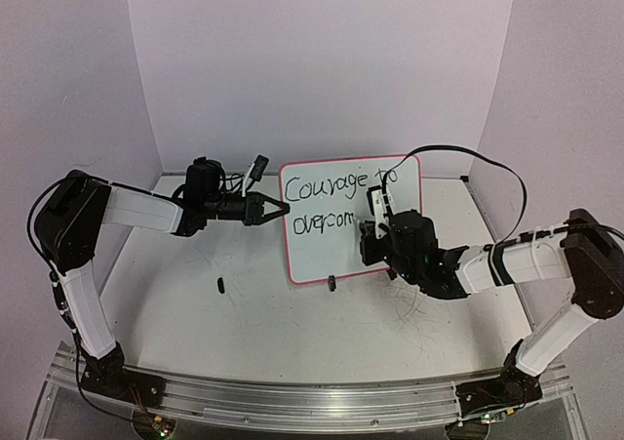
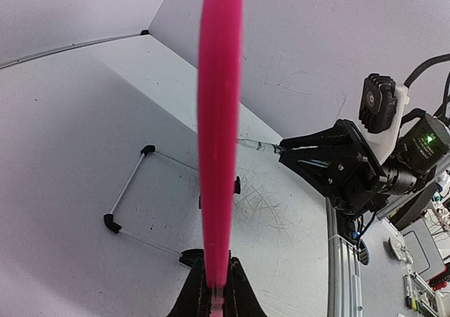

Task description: Write a sentence on the whiteboard

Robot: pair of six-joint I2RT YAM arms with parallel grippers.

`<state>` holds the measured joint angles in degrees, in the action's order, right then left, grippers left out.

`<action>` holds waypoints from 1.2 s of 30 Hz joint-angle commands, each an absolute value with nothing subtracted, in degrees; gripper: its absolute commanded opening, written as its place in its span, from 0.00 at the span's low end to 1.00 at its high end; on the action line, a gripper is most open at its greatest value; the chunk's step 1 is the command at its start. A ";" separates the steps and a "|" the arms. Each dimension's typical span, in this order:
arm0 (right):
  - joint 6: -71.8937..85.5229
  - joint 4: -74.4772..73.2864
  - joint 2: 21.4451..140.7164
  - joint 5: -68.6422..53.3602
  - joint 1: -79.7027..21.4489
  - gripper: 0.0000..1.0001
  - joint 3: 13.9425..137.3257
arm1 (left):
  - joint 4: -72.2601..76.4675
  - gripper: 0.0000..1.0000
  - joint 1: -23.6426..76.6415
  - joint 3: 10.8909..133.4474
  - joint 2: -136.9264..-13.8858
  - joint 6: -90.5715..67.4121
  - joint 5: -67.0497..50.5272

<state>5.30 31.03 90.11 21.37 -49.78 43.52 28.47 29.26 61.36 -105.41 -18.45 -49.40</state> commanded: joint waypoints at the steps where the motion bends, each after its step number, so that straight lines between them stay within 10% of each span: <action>1: 6.72 28.53 88.25 20.22 -49.47 0.00 42.01 | 29.27 0.00 30.24 62.81 -104.15 -16.70 -52.26; 36: 6.42 33.63 88.66 19.78 -48.31 0.00 42.11 | 29.27 0.00 30.27 62.72 -104.24 -16.61 -52.24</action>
